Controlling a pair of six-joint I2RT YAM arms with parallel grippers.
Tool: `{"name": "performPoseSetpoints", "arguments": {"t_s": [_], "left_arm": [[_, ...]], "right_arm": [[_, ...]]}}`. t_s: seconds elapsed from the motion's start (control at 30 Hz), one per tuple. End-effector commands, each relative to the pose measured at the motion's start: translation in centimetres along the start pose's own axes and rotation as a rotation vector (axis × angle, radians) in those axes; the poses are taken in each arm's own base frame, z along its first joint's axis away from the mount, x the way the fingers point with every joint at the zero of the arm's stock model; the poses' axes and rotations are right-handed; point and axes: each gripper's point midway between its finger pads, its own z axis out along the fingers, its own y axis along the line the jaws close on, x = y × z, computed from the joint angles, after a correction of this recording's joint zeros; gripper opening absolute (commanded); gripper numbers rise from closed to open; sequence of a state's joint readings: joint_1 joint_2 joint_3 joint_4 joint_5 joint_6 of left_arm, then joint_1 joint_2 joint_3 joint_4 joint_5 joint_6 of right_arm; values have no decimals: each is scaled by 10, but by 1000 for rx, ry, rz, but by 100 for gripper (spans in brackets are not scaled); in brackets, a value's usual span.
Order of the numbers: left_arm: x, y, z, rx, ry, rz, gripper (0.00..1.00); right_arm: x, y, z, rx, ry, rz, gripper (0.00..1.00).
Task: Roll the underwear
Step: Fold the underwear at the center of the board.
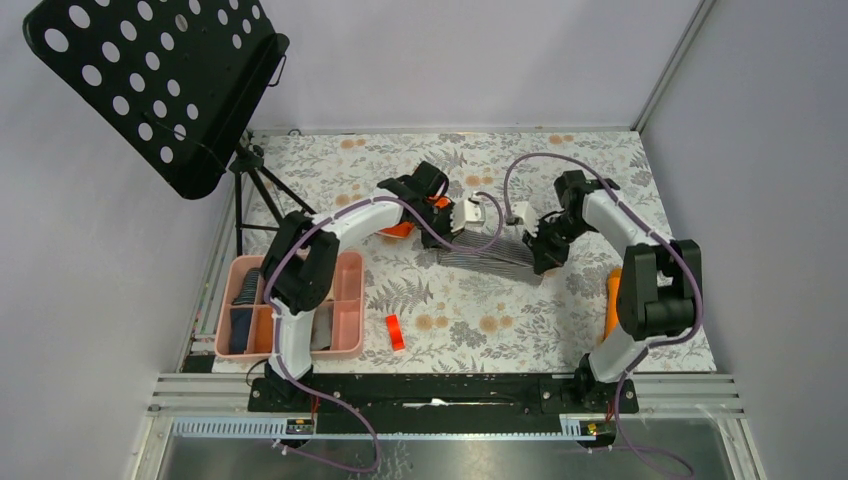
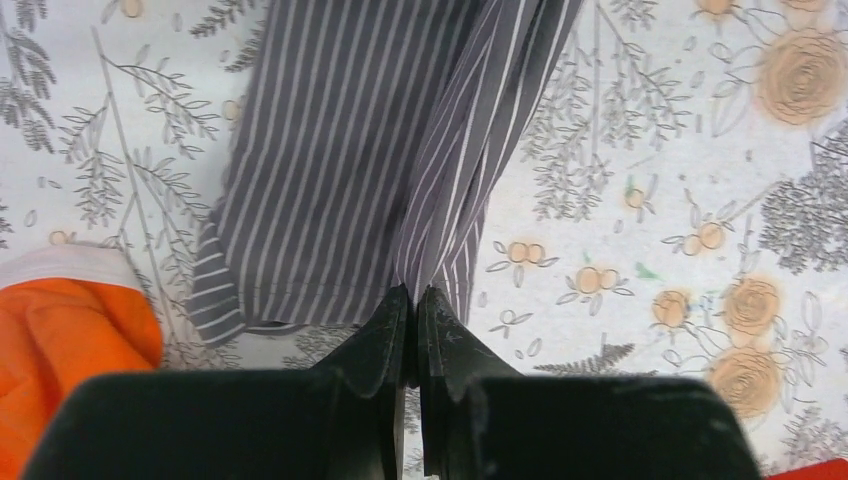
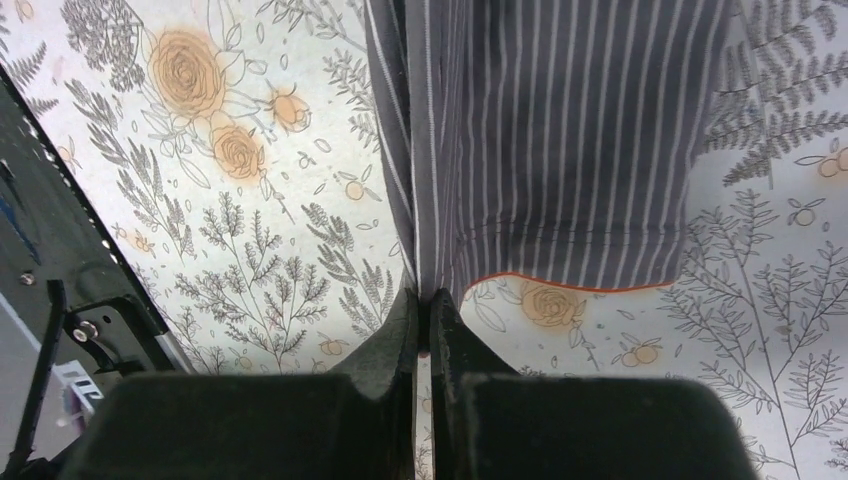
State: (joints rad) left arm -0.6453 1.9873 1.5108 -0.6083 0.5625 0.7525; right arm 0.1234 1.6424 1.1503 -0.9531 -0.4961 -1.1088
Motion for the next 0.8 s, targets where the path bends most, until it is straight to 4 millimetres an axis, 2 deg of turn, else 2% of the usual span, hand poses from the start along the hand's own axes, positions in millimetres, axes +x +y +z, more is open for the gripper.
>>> {"name": "performPoseSetpoints", "arguments": {"t_s": [0.0,0.33,0.77], "left_arm": [[-7,30,-8,-49,-2,31,0],[-8,69,6,-92,4,-10,0],[1,101,15,-148,22,-49,0]], "right_arm": [[-7,-2,-12,-91,-16,103,0],[-9,-43,-9,-142,-7,219,0],[-7,-76,11,-186,18,294,2]]}}
